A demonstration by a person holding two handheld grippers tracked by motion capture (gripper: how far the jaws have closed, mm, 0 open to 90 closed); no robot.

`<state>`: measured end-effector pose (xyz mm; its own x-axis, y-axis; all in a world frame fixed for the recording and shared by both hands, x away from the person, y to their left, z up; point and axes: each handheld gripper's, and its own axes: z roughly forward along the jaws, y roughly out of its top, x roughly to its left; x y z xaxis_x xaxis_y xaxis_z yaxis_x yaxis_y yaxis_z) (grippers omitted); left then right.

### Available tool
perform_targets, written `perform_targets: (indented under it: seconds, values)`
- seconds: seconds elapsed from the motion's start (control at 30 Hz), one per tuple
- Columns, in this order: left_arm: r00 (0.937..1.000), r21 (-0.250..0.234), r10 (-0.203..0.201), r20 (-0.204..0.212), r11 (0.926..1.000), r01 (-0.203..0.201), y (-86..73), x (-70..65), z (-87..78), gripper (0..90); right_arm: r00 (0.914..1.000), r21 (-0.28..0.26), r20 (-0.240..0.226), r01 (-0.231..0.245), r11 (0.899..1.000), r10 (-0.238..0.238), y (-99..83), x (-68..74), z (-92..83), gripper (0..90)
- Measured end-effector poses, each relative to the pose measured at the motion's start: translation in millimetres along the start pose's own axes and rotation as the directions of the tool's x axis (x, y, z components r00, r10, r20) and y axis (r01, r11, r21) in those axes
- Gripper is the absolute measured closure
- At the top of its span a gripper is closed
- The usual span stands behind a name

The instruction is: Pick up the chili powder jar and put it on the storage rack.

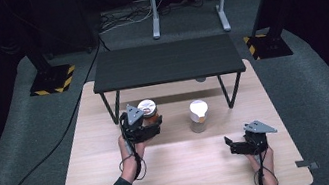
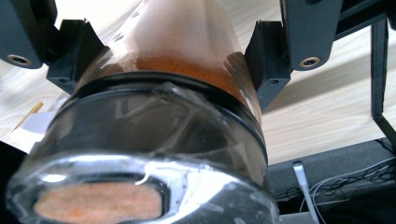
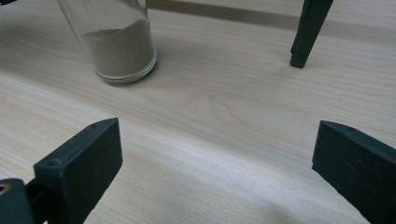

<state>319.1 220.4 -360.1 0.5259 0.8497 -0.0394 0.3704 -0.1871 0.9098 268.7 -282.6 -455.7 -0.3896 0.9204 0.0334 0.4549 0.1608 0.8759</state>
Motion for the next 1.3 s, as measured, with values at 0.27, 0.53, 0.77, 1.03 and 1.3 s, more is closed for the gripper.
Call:
perform_targets:
  seconds: [0.27,0.53,0.77,1.03,1.3]
  values:
    - [0.9999,-0.005,0.007,0.007,1.0,-0.007,6.6,1.5,2.2,31.1,1.0,0.001,0.001,0.0,1.0,0.0,0.2,0.2,0.1,0.5]
    - [0.9997,-0.015,0.025,0.004,0.9996,-0.025,14.4,1.6,3.2,31.0,1.0,0.0,0.0,0.0,1.0,0.0,0.0,0.0,0.0,0.5]
    - [0.9999,-0.018,0.012,0.011,0.9998,-0.012,20.7,6.5,5.2,31.1,1.0,-0.001,-0.001,-0.002,1.0,0.002,-0.1,-0.4,-0.1,0.5]
    - [0.9995,-0.013,0.014,0.029,0.9998,-0.014,32.6,11.7,7.4,31.0,1.0,0.001,-0.001,-0.002,1.0,0.002,0.1,-0.5,0.0,0.5]
    - [0.9989,-0.004,0.01,0.045,0.9999,-0.01,41.6,17.0,8.2,31.0,1.0,0.002,-0.001,0.001,1.0,-0.001,0.4,0.0,0.2,0.4]
